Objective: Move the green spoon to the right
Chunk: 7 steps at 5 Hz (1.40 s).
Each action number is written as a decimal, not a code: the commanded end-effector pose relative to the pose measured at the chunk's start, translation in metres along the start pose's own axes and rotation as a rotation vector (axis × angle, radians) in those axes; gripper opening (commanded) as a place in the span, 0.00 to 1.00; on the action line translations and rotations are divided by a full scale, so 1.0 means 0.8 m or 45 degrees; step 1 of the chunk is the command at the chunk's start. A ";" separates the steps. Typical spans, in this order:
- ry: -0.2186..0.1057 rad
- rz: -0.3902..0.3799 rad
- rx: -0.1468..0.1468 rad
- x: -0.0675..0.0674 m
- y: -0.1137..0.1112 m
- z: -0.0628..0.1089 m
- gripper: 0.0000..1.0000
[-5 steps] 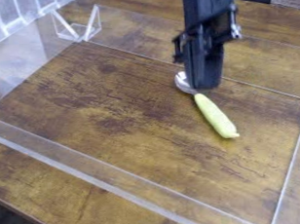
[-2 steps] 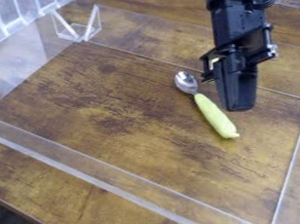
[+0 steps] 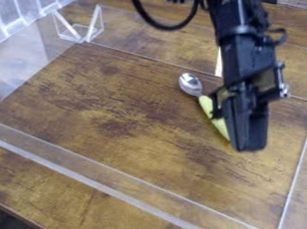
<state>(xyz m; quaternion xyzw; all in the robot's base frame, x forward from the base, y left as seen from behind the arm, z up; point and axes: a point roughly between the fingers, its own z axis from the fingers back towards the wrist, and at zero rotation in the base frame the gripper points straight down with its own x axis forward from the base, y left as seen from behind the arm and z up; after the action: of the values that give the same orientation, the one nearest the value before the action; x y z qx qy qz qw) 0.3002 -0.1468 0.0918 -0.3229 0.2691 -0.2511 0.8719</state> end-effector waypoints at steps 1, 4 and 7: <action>-0.124 -0.084 0.033 -0.009 -0.033 0.053 0.00; -0.173 -0.119 -0.011 -0.020 -0.057 0.069 0.00; -0.232 -0.112 -0.041 -0.028 -0.054 0.074 0.00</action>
<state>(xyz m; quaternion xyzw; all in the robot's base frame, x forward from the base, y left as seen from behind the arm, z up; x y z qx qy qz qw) 0.3092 -0.1393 0.1384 -0.3712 0.2236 -0.2344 0.8702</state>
